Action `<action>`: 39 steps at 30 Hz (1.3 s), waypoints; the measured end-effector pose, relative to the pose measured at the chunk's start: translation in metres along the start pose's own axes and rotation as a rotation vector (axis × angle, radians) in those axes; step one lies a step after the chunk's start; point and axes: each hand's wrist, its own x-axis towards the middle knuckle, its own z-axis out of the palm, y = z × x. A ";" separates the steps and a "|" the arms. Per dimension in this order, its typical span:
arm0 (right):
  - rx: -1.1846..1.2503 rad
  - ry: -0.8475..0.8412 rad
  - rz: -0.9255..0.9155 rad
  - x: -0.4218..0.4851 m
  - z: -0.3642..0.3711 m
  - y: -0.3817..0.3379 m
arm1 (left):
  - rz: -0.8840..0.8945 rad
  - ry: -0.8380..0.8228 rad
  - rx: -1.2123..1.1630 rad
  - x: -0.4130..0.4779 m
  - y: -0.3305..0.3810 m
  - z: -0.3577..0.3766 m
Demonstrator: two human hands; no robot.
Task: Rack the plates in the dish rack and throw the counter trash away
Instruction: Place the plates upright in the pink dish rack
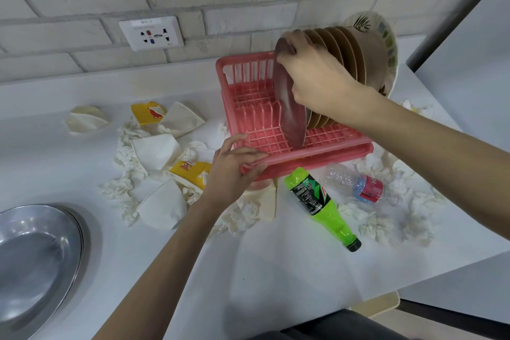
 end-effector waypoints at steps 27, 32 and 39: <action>0.149 0.016 0.097 -0.036 -0.001 -0.003 | -0.010 -0.006 -0.017 0.000 0.006 -0.004; 0.156 0.023 0.103 -0.039 0.002 -0.004 | -0.006 -0.016 0.003 0.001 0.010 -0.007; 0.140 0.058 0.102 -0.041 -0.003 -0.006 | -0.002 -0.018 -0.010 0.005 0.017 -0.019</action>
